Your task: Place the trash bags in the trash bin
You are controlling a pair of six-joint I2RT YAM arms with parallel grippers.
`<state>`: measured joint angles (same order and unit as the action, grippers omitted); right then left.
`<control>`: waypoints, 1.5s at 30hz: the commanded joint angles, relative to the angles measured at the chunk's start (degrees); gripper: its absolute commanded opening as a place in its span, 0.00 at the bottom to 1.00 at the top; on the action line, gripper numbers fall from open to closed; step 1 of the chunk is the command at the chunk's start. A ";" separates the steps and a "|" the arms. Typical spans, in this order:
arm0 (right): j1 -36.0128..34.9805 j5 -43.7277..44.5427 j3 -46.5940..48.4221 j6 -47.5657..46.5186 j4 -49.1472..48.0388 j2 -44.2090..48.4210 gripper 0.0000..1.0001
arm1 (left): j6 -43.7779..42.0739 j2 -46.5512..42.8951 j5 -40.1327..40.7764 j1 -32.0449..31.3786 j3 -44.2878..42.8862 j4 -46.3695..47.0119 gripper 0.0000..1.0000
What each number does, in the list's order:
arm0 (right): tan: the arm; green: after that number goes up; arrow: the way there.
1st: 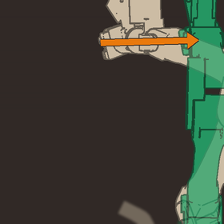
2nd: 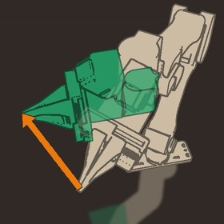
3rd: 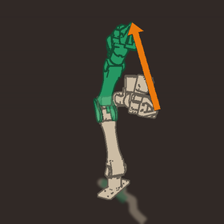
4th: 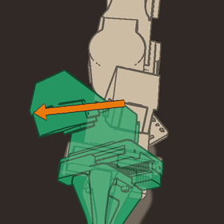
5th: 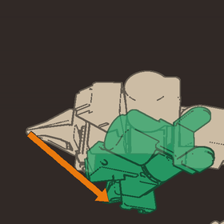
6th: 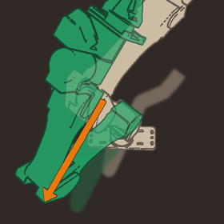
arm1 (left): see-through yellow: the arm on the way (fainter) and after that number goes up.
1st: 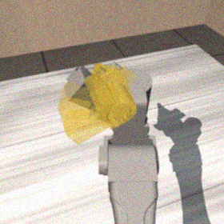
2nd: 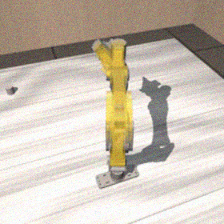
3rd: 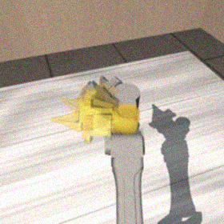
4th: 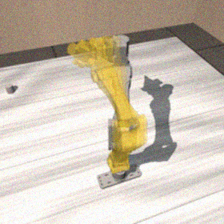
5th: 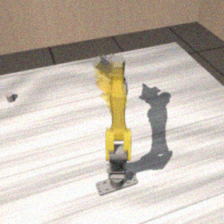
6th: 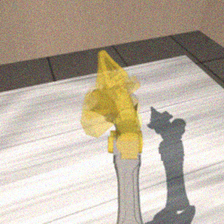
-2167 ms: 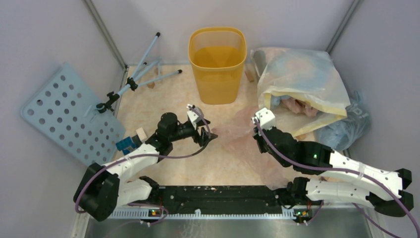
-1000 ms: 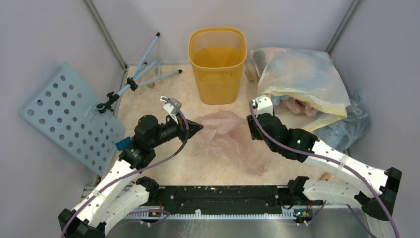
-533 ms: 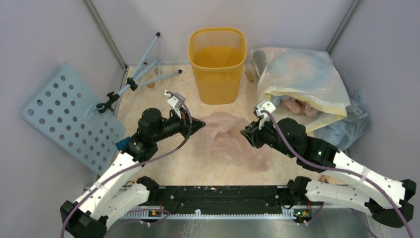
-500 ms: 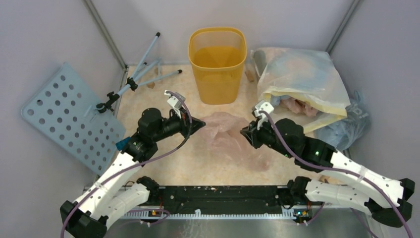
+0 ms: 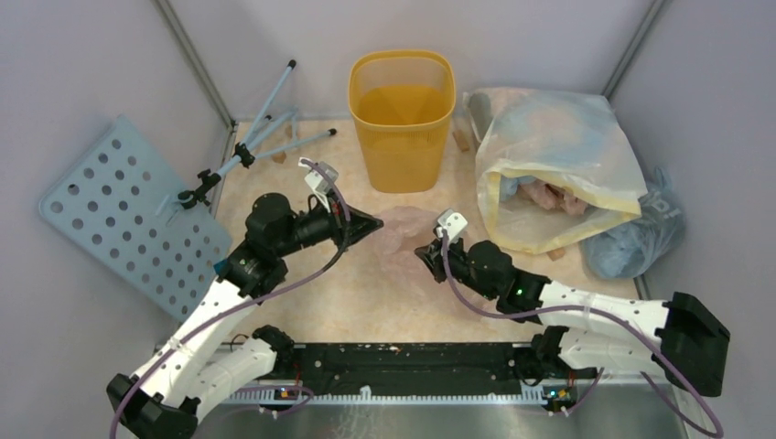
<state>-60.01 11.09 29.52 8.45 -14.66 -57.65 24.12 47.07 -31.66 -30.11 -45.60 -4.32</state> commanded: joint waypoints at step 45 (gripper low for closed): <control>-3.13 -8.21 4.72 -8.13 -18.61 -6.77 0.00 | 14.39 14.23 -11.47 0.00 -26.78 11.68 0.00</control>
<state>-62.78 11.20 30.52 2.04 -29.67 -62.06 35.97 61.60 -40.12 -30.11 -71.81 0.43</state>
